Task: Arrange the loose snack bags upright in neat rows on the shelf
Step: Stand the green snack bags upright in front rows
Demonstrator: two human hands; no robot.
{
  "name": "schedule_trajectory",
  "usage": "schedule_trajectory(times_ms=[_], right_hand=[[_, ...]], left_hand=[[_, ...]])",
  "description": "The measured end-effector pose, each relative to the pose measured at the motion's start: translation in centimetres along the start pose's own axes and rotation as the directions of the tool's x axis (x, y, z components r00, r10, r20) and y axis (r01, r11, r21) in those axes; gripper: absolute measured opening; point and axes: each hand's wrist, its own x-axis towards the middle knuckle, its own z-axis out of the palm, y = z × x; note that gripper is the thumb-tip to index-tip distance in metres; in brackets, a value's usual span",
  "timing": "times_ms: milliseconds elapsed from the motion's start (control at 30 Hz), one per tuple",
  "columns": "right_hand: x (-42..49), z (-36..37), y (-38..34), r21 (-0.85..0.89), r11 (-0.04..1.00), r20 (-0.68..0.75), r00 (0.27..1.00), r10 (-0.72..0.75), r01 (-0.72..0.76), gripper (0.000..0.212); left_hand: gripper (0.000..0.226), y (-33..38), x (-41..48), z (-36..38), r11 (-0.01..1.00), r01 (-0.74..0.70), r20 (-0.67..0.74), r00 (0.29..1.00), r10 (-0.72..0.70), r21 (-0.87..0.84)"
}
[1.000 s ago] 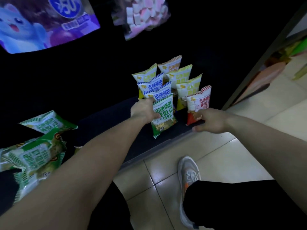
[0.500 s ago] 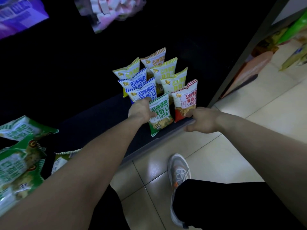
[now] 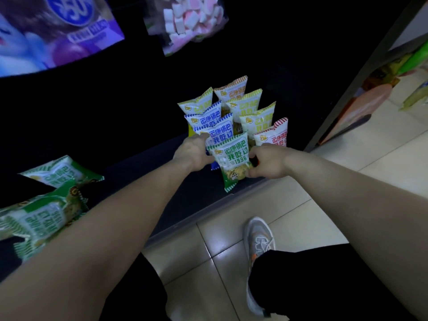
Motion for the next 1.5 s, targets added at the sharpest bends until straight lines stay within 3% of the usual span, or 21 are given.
schedule_trajectory(times_ms=[433, 600, 700, 767, 967, 1100, 1167, 1300, 1500], right_hand=[[1.6, 0.7, -17.0, -0.181, 0.963, 0.005, 0.979, -0.204, 0.202, 0.073], [2.5, 3.6, -25.5, -0.327, 0.882, 0.037, 0.937, -0.347, 0.339, 0.069], [4.2, 5.9, -29.1, -0.443, 0.8, 0.083, 0.907, -0.413, 0.405, 0.068], [5.9, 8.1, -31.1, -0.424, 0.791, 0.126, 0.893, -0.432, 0.442, 0.071], [10.5, 17.7, -35.2, -0.287, 0.85, 0.261, 0.89, -0.374, 0.442, 0.102], [10.9, 22.9, -35.4, -0.254, 0.874, 0.14, 0.91, -0.39, 0.414, 0.135], [10.9, 24.2, -34.8, -0.274, 0.866, 0.108, 0.909, -0.404, 0.417, 0.141], [11.4, 24.4, -34.2, -0.239, 0.868, 0.051, 0.898, -0.437, 0.436, 0.131], [11.6, 20.4, -33.5, -0.039, 0.845, -0.117, 0.838, -0.533, 0.533, 0.084]], left_hand=[[0.074, -14.2, -14.7, -10.9, 0.974, 0.18, 0.073, 0.979, -0.191, 0.14], [0.071, -21.3, -21.1, -13.8, 0.955, 0.288, 0.059, 0.955, -0.292, 0.069], [0.072, -24.9, -23.6, -14.0, 0.944, 0.309, 0.055, 0.947, -0.316, 0.113], [0.072, -27.1, -24.7, -13.6, 0.94, 0.315, 0.055, 0.944, -0.324, 0.132], [0.07, -32.4, -26.4, -11.7, 0.942, 0.305, 0.093, 0.943, -0.319, 0.141], [0.069, -33.7, -26.0, -11.0, 0.955, 0.273, 0.101, 0.953, -0.285, 0.114], [0.068, -33.6, -25.6, -10.9, 0.962, 0.259, 0.111, 0.957, -0.269, 0.09], [0.061, -32.7, -25.2, -10.3, 0.973, 0.218, 0.101, 0.969, -0.225, 0.078], [0.057, -31.9, -25.1, -10.4, 0.975, 0.217, 0.084, 0.972, -0.221, 0.055]])
